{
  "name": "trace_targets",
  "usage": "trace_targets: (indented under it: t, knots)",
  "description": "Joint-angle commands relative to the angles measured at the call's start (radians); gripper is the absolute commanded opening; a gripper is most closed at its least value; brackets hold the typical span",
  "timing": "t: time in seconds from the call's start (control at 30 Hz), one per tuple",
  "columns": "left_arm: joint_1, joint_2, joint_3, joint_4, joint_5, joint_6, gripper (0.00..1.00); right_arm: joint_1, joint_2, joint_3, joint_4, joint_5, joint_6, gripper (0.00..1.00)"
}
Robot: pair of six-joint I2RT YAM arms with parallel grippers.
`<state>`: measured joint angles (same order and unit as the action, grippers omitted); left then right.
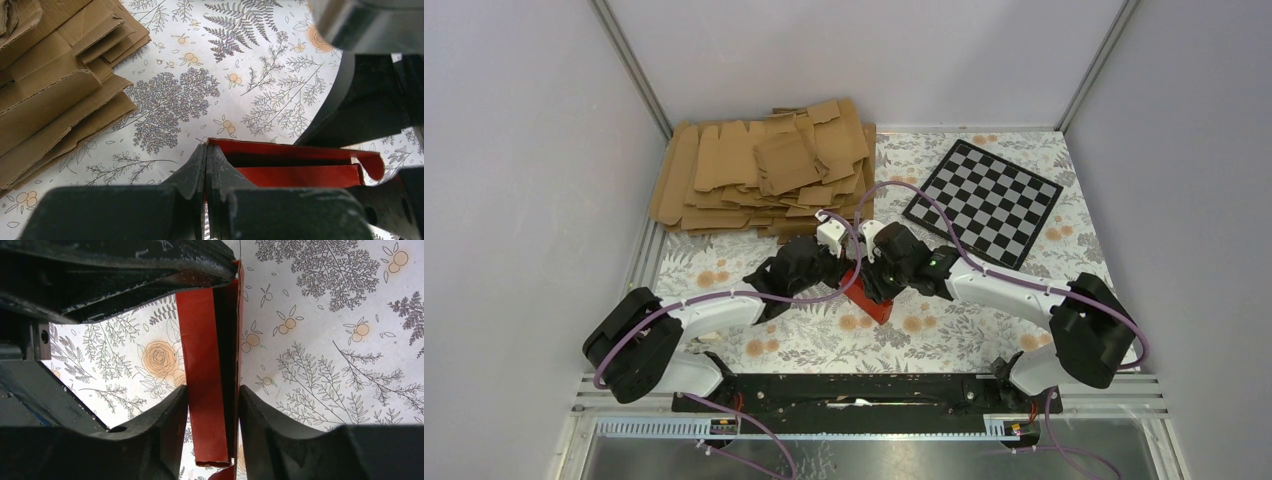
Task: Fold the paper box
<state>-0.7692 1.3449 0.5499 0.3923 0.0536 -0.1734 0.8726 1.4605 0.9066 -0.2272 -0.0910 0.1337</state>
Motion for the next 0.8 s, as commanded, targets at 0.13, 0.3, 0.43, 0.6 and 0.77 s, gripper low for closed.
trace_targets:
  t: [0.13,0.3,0.43,0.6,0.77]
  knots:
    - [-0.005,-0.038,0.018,0.005,-0.026,0.011,0.0,0.009,0.02,0.033,0.006,0.028,0.019,0.39]
    - [-0.006,-0.054,0.015,0.001,-0.029,0.015,0.0,0.009,0.021,0.042,-0.017,0.051,0.02,0.32]
    - [-0.01,-0.057,0.017,-0.008,-0.039,0.02,0.0,0.009,0.023,0.05,-0.031,0.055,0.017,0.33]
    - [-0.02,-0.048,0.025,-0.028,-0.049,0.027,0.0,0.009,0.015,0.052,-0.035,0.059,0.014,0.31]
    - [-0.033,-0.032,0.017,-0.028,-0.102,0.037,0.0,0.009,0.011,0.051,-0.037,0.055,0.011,0.33]
